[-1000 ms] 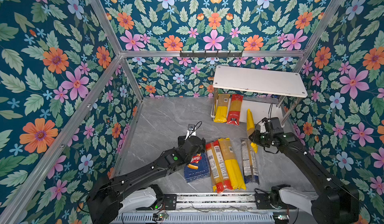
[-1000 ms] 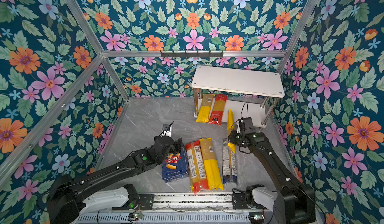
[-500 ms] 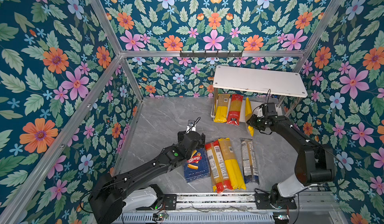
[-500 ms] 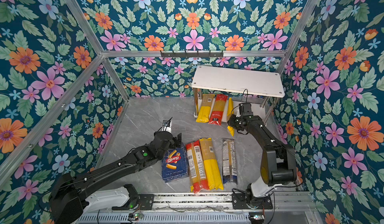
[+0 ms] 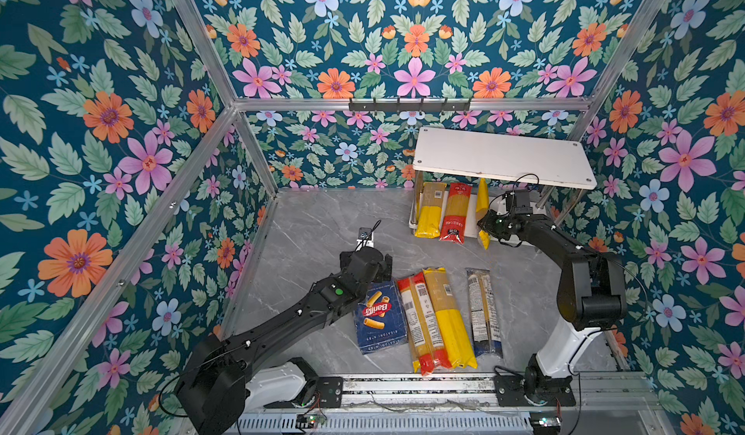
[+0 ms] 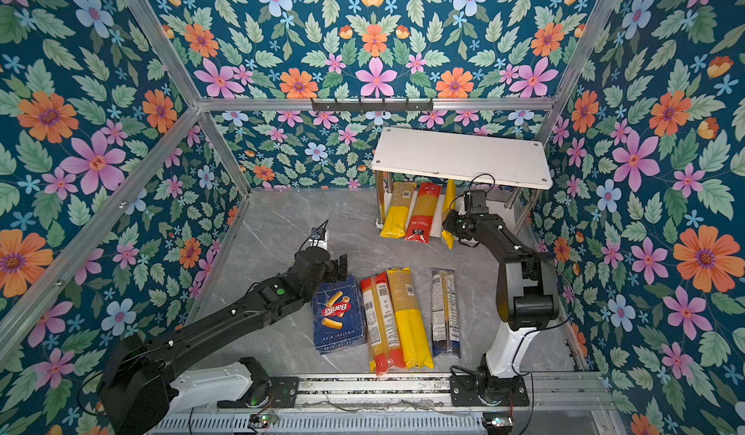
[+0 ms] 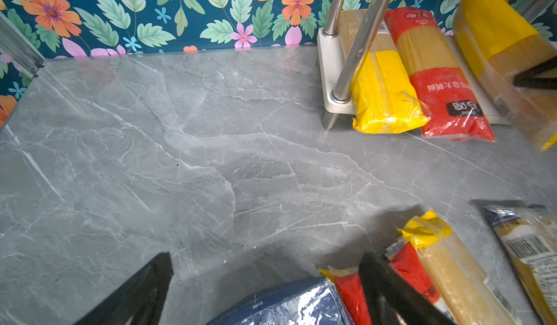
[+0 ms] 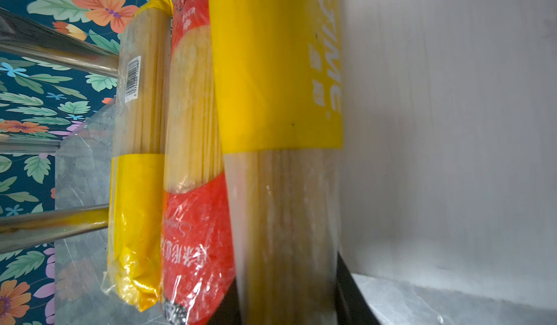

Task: Arrange pasta packages on shelves
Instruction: Place the pasta bag on the shelf.

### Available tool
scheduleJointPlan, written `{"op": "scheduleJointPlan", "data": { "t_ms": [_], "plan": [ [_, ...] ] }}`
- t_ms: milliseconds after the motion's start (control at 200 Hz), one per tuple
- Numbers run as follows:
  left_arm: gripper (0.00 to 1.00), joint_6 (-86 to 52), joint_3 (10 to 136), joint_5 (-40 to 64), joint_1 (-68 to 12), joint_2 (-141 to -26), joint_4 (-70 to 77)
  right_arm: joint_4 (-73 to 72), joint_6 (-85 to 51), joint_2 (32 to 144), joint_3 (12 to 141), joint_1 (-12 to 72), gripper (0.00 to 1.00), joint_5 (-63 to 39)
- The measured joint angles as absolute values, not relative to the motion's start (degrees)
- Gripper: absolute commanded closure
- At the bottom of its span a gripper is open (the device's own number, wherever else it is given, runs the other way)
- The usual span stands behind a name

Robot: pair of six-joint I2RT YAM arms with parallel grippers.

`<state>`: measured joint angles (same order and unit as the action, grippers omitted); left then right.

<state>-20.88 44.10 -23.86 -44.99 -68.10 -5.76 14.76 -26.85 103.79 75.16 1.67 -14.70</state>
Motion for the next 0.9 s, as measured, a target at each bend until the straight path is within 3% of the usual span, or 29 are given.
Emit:
{"op": "scheduleJointPlan", "data": {
  "t_ms": [95,205,560,900],
  "plan": [
    [0.00,-20.9,44.2,-23.2,-44.7,-68.3,-5.7,14.7,-26.8,104.2,75.4,1.7,0.35,-14.7],
    [0.00,-20.9,44.2,-22.7,-44.5,-68.2,-5.8,14.4,-26.7,104.0,75.4,1.7,0.23,-14.8],
    [0.00,-21.2,43.7,-22.2,-44.5,-64.7,-6.3,15.6,-26.7,99.4,73.2,1.7,0.21,-14.7],
    [0.01,-22.9,42.5,-22.2,-44.5,-59.7,-8.6,20.1,-27.6,87.4,62.7,1.9,0.20,-15.4]
  ]
}}
